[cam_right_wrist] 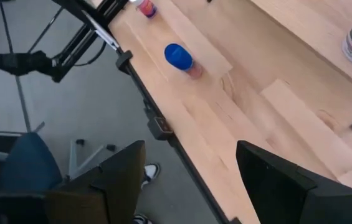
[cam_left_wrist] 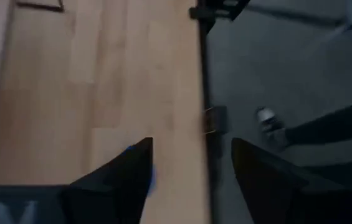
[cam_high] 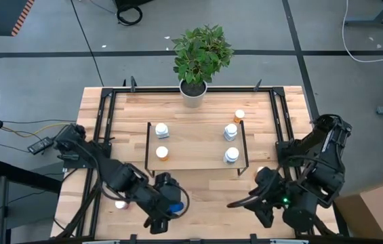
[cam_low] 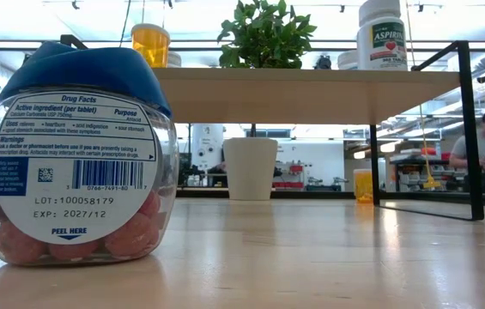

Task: Pick and place medicine bottles onto shelf by color
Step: Put the blue pill bottle on the shelf

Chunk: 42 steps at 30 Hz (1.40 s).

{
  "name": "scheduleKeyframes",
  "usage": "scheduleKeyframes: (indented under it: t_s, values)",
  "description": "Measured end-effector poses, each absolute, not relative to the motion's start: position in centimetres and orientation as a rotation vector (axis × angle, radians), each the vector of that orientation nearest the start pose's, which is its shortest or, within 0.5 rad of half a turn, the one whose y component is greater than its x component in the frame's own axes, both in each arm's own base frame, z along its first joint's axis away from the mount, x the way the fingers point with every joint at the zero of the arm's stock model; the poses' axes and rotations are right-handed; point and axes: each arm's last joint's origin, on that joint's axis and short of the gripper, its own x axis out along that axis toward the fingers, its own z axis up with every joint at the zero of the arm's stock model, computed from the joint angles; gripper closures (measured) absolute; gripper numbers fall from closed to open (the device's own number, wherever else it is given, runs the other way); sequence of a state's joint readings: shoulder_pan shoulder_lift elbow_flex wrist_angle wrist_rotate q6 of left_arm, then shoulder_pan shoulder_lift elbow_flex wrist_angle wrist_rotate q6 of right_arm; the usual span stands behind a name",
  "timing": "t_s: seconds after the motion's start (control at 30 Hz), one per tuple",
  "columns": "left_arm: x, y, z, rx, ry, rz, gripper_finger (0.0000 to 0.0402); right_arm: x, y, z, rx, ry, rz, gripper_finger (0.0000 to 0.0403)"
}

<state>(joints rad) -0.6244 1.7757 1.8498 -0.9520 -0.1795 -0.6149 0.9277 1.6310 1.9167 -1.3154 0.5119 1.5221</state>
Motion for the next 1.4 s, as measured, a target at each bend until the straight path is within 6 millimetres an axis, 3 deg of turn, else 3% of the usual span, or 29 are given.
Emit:
scheduleKeyframes:
  t_s: [0.13, 0.4, 0.67, 1.17, 1.4]
  values:
    - [31.0, -22.5, 33.2, -0.048, 0.958, -0.135, 0.0149, 18.9, 23.5, 41.4, 0.7, 0.822, -0.251, 0.0144]
    - [32.5, -23.5, 27.6, -0.128, 1.126, -0.044, 0.0108, 18.9, 23.5, 41.4, 0.649, 0.827, -0.227, 0.0144]
    - [33.5, -24.4, 24.6, -0.147, 1.187, 0.018, 0.0091, 18.9, 23.5, 41.4, 0.658, 0.825, -0.228, 0.0144]
    - [34.7, -24.4, 20.9, -0.089, 1.232, 0.104, 0.0099, 19.0, 23.6, 41.4, 0.697, 0.818, -0.238, 0.0144]
    - [34.7, -24.5, 21.3, -0.124, 1.241, 0.088, 0.0103, 19.0, 23.6, 41.4, 0.715, 0.813, -0.248, 0.0144]
